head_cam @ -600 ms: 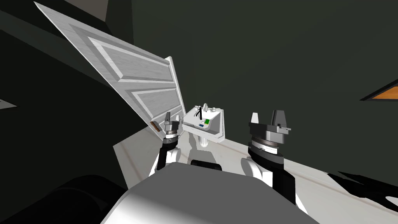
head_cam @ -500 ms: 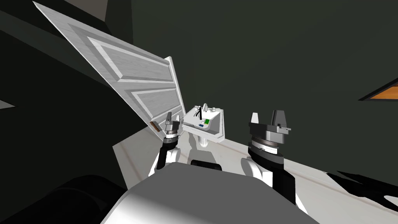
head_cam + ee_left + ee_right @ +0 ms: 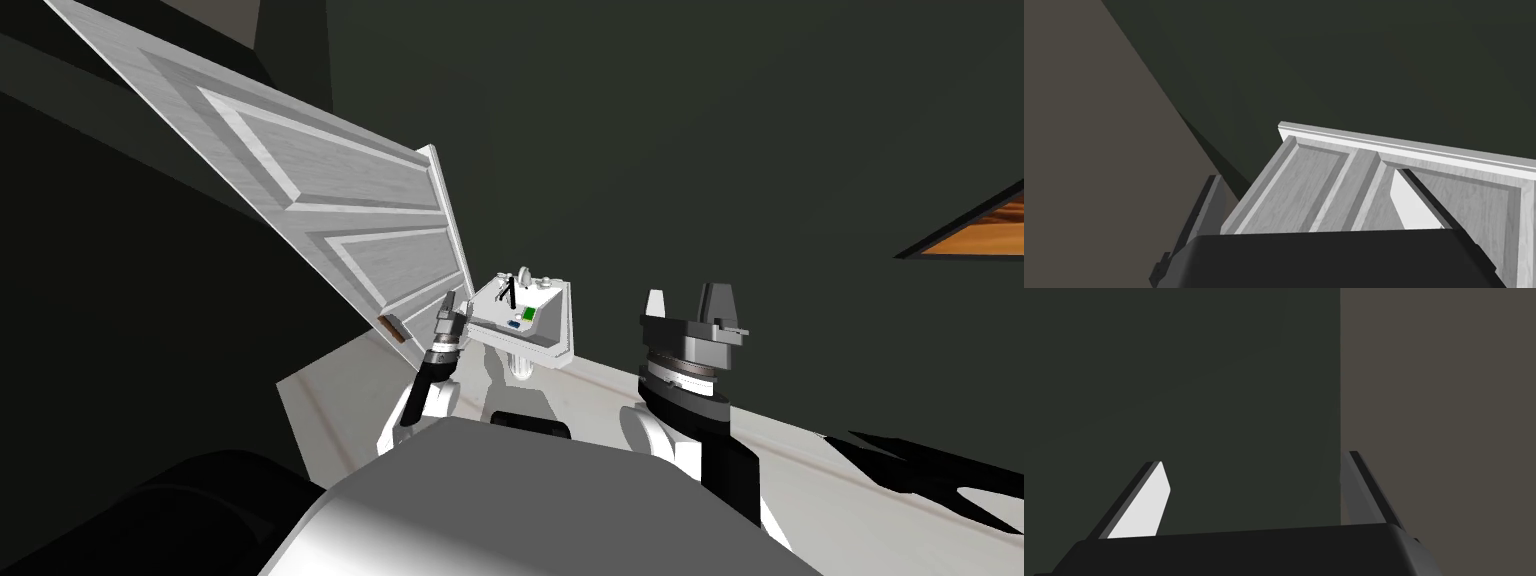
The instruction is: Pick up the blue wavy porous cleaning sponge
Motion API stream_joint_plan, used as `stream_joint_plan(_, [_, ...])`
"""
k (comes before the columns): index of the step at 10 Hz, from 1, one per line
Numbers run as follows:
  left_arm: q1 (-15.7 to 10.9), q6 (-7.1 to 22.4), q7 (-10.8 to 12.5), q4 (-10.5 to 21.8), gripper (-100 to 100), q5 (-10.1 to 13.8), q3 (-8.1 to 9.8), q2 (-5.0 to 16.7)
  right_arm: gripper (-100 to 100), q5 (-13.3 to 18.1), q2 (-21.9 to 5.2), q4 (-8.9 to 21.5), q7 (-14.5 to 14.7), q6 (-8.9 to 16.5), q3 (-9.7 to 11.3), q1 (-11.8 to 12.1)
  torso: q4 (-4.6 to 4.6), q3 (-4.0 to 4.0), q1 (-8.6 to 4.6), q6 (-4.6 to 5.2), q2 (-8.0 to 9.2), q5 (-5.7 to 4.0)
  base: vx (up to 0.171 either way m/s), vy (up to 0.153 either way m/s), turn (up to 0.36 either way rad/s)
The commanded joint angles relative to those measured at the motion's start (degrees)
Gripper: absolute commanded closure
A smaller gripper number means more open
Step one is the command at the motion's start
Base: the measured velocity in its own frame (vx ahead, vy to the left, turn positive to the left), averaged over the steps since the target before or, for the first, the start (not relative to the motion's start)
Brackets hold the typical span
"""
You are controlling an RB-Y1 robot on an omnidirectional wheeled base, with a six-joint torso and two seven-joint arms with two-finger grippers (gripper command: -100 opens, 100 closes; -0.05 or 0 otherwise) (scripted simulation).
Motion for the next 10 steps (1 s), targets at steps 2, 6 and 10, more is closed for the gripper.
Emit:
stream_joint_plan(2, [-1.5, 4.3, -0.5, 1.8, -100, -0.2, 0.58, 1.6, 0, 0.0, 0.0, 0.0, 0.0, 0.0, 0.0, 0.0, -0.01, -0.02, -0.03, 0.01, -0.04, 0.00, 0.032, -0.028, -0.065])
stream_joint_plan(6, [-3.2, 9.6, -1.2, 3.9, -100, -0.6, 1.45, 3.4, 0, 0.0, 0.0, 0.0, 0.0, 0.0, 0.0, 0.0, 0.01, 0.03, 0.04, -0.01, 0.06, 0.01, 0.019, -0.017, -0.048])
stream_joint_plan(10, [-4.1, 14.2, -1.6, 5.1, -100, -0.8, 1.94, 4.2, 0, 0.0, 0.0, 0.0, 0.0, 0.0, 0.0, 0.0, 0.00, 0.00, -0.02, -0.01, 0.00, -0.01, 0.023, -0.021, -0.047])
